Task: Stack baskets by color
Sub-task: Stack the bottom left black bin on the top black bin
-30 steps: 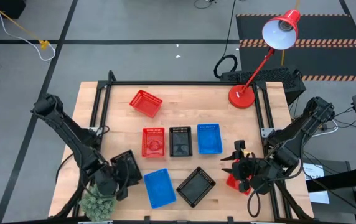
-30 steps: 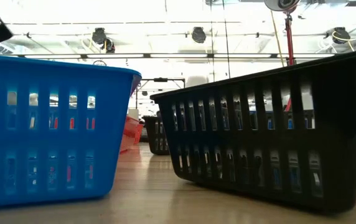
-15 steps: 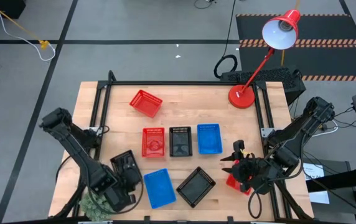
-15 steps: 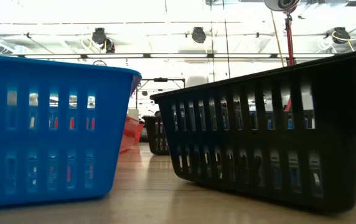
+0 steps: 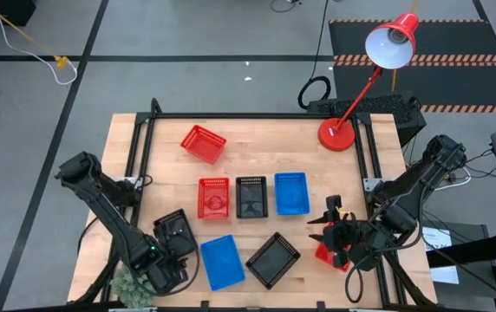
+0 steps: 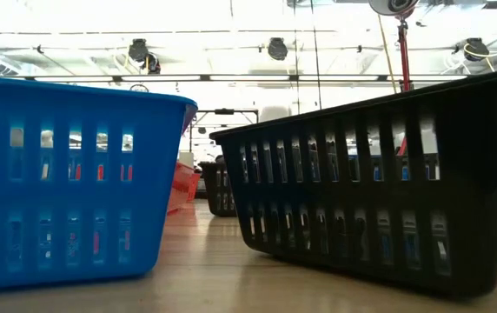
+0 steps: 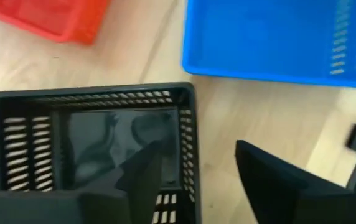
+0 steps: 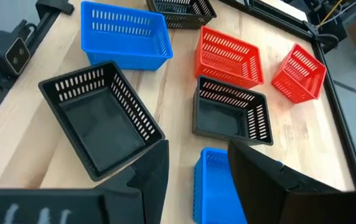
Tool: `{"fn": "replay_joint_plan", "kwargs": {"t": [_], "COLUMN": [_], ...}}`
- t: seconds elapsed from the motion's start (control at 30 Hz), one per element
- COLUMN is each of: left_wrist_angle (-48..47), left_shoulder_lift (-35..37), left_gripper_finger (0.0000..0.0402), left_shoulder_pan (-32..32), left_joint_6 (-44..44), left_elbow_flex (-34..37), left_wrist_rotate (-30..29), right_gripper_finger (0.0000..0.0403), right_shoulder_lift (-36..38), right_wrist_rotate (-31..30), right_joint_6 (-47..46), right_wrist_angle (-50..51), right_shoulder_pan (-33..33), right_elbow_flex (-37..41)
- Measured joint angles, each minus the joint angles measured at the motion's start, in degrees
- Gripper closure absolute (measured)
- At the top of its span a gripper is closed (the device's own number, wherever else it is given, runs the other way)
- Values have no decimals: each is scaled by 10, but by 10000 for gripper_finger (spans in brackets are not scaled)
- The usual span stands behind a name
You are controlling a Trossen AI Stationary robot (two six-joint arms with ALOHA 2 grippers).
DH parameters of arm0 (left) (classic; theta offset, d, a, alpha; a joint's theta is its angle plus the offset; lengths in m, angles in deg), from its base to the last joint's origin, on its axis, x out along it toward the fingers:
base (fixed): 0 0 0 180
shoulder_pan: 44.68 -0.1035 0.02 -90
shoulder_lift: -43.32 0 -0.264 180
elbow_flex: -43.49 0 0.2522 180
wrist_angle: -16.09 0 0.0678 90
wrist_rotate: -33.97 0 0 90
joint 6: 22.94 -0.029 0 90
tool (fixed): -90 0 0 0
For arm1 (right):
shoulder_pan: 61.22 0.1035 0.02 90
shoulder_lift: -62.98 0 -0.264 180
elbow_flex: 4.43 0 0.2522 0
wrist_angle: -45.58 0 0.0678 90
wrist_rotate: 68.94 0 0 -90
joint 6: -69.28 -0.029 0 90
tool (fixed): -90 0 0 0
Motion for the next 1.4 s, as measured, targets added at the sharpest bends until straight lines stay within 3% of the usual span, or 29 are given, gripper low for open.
{"fn": "replay_joint_plan", "kwargs": {"t": [0.1, 0.23, 0.5, 0.77, 1.1, 1.27, 1.4], "left_wrist_angle": [23, 45, 73, 66, 70, 70, 70], "left_shoulder_lift": [0, -10, -42, -42, -42, -42, -41], "left_gripper_finger": [155, 156, 200, 238, 314, 381, 385], "left_shoulder_pan": [6, 9, 9, 10, 11, 11, 11], "left_joint_6": [-4, -8, -35, -2, 10, 11, 13], "left_elbow_flex": [21, 39, 41, 47, 58, 58, 58], "left_wrist_rotate": [-11, -22, -22, -22, 6, 24, 25], "right_gripper_finger": [245, 245, 245, 245, 245, 245, 245], "right_shoulder_lift": [0, 0, 0, 0, 0, 0, 0], "right_wrist_rotate": [0, 0, 0, 0, 0, 0, 0], "right_joint_6": [-5, 1, 15, 14, 16, 18, 18], "right_wrist_angle": [-11, -22, -16, -17, -20, -20, -20], "right_shoulder_pan": [0, 0, 0, 0, 0, 0, 0], "right_elbow_flex": [0, 0, 0, 0, 0, 0, 0]}}
